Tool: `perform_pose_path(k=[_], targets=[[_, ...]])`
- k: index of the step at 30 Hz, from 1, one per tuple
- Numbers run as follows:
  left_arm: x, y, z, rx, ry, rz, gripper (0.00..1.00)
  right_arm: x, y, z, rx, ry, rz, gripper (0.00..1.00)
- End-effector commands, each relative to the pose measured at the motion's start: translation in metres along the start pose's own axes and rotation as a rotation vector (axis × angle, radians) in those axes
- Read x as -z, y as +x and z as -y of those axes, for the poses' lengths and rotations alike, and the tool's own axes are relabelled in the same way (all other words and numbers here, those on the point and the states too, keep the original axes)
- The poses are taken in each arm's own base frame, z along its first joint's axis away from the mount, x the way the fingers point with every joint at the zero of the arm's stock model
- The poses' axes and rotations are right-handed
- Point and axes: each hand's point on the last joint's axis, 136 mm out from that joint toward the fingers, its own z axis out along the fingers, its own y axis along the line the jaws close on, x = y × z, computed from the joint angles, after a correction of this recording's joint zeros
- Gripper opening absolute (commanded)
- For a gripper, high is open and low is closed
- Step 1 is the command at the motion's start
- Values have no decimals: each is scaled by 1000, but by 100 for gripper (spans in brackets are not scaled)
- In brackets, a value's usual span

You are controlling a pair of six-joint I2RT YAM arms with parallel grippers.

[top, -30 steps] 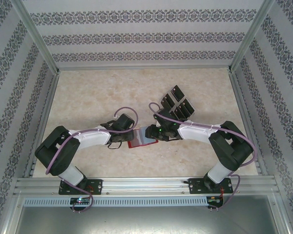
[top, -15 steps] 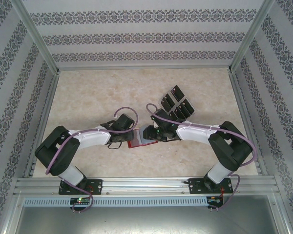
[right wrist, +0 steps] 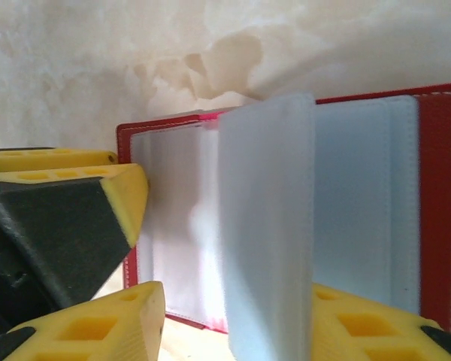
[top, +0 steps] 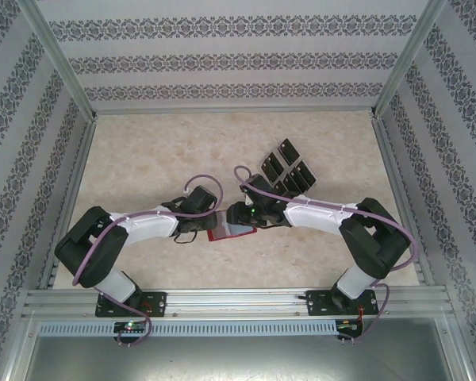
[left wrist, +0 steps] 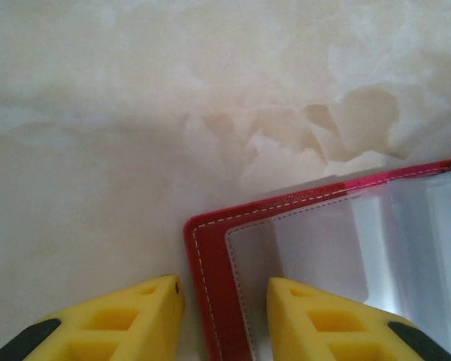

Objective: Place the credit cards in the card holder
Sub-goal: Flip over the card slot in the card holder.

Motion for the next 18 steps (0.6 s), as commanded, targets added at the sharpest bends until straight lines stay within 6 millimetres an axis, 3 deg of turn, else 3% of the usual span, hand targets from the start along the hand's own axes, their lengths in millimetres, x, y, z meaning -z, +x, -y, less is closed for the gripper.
perform_pose_path(k=[1,9,13,18], targets=[[3,20,-36,4,-103,-70,37,3,-4,-16,6,-27,5,50],[19,9,-55,55,-121,-30,38,-4,-5,-41,25,-92,-12,53],[31,0,-71,114,-133,-10,38,-17,1,-57,33,-128,-58,54],[50,-15,-84,187,-116,37,38,-41,15,-62,32,-106,-128,57]])
